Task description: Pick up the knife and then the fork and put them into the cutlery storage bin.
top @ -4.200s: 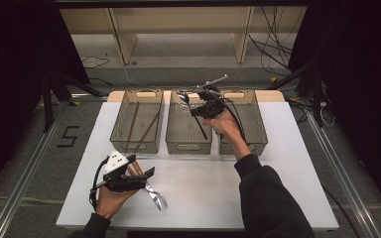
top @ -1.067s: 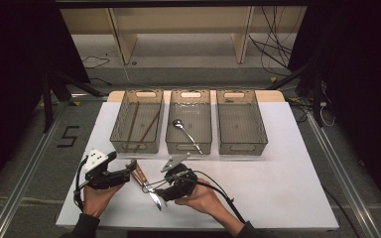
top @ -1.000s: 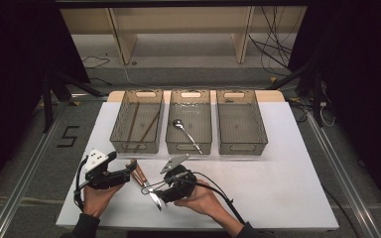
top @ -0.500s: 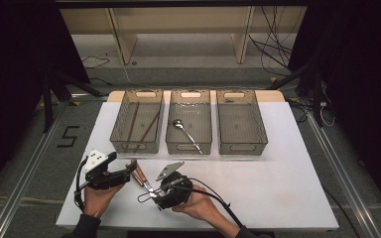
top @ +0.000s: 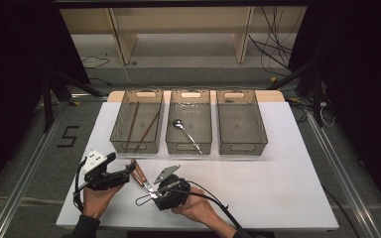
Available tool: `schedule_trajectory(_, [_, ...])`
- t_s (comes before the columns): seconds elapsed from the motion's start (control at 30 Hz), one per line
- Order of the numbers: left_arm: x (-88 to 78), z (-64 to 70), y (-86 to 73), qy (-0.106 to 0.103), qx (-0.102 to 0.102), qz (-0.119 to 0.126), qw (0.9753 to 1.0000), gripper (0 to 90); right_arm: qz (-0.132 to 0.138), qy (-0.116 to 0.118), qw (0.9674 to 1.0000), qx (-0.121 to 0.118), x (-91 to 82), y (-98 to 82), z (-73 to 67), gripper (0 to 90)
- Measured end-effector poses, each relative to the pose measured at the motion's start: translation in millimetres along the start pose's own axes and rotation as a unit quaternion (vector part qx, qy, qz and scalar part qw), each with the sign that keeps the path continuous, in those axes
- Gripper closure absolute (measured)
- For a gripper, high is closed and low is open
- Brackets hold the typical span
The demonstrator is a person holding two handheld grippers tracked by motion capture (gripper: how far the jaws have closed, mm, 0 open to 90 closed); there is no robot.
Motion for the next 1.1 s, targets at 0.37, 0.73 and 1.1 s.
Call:
schedule_trajectory(0.37, [1.3,1.5,0.3,-0.001,0.004,-0.002,1.0000,14.8,-0.008,-0.014,0.9999,-0.007,2.9,-1.6,0.9,64.3])
schedule_trajectory(0.73, [0.3,0.8,0.0,-0.003,0.003,0.000,1.0000,14.8,-0.009,-0.025,0.9996,-0.004,2.5,-0.7,-0.6,78.8])
schedule_trajectory(1.1, [0.5,1.5,-0.1,-0.004,0.003,0.000,1.0000,14.8,0.000,-0.010,0.9993,0.037,2.3,-1.2,5.1,85.9])
Point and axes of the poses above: each handheld gripper's, and its own axes: x roughly forward along the jaws, y roughly out of its top, z roughly to its right, the point moved 5 cm from there along x, roughly forward along the jaws, and after that the axes turned 2 degrees about z, right-handed, at the moved point
